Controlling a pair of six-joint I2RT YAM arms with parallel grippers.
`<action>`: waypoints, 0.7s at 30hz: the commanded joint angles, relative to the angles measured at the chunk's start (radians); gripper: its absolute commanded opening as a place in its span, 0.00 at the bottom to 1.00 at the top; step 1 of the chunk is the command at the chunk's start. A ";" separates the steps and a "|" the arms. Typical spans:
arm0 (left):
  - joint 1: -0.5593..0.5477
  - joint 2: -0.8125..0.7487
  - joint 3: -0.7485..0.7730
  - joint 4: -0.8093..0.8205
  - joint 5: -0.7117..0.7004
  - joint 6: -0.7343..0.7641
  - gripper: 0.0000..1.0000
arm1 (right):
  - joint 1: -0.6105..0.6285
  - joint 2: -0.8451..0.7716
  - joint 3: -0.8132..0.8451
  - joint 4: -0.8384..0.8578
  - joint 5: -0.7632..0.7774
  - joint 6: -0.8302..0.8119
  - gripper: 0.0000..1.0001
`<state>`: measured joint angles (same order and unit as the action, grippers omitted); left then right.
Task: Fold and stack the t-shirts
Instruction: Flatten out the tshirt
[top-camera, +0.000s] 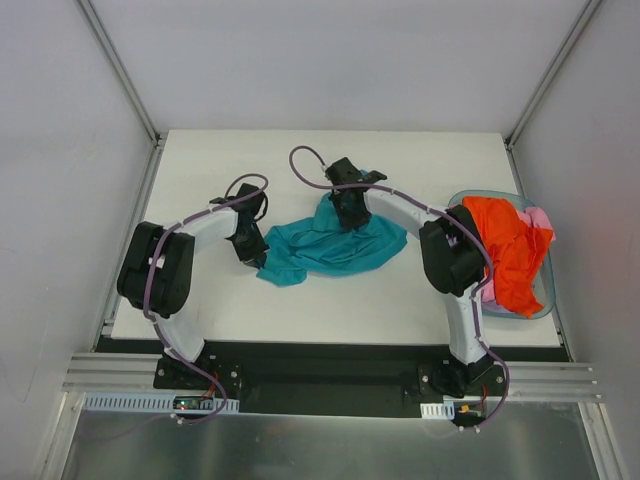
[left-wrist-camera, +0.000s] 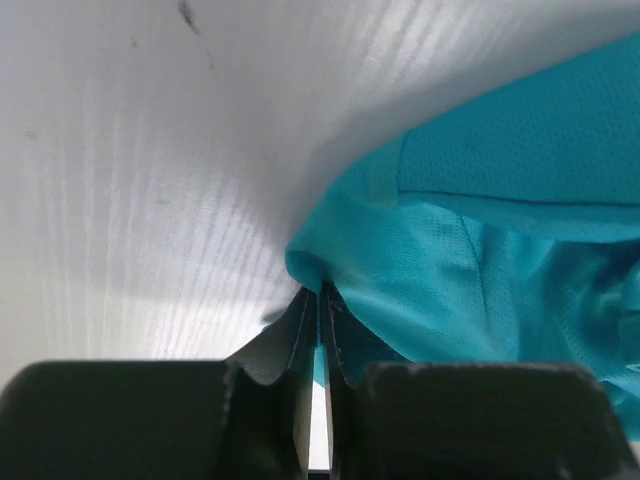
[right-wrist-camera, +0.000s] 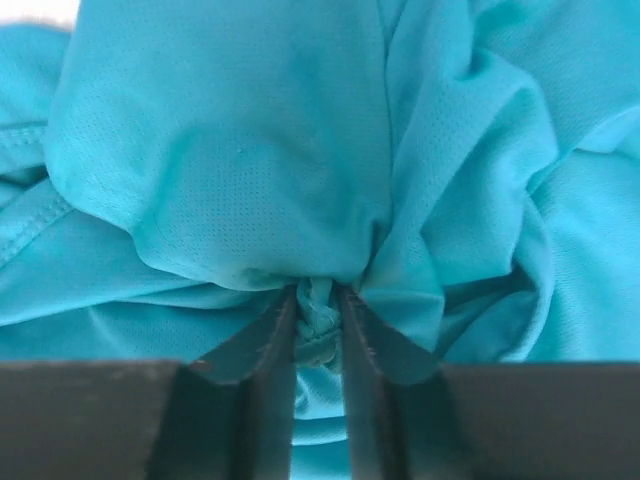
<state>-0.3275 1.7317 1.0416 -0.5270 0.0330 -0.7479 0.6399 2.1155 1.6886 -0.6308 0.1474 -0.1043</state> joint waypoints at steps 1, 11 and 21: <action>-0.018 0.063 0.046 0.067 -0.028 0.007 0.00 | -0.002 -0.092 0.005 0.059 0.079 0.028 0.19; -0.018 -0.179 0.026 0.029 -0.327 0.068 0.00 | -0.005 -0.311 -0.003 0.030 0.208 0.002 0.18; -0.016 -0.400 0.020 -0.013 -0.436 0.085 0.00 | -0.017 -0.436 -0.101 -0.015 0.111 -0.005 0.22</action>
<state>-0.3458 1.4029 1.0653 -0.5076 -0.3294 -0.6876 0.6312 1.7191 1.6520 -0.6037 0.3206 -0.1024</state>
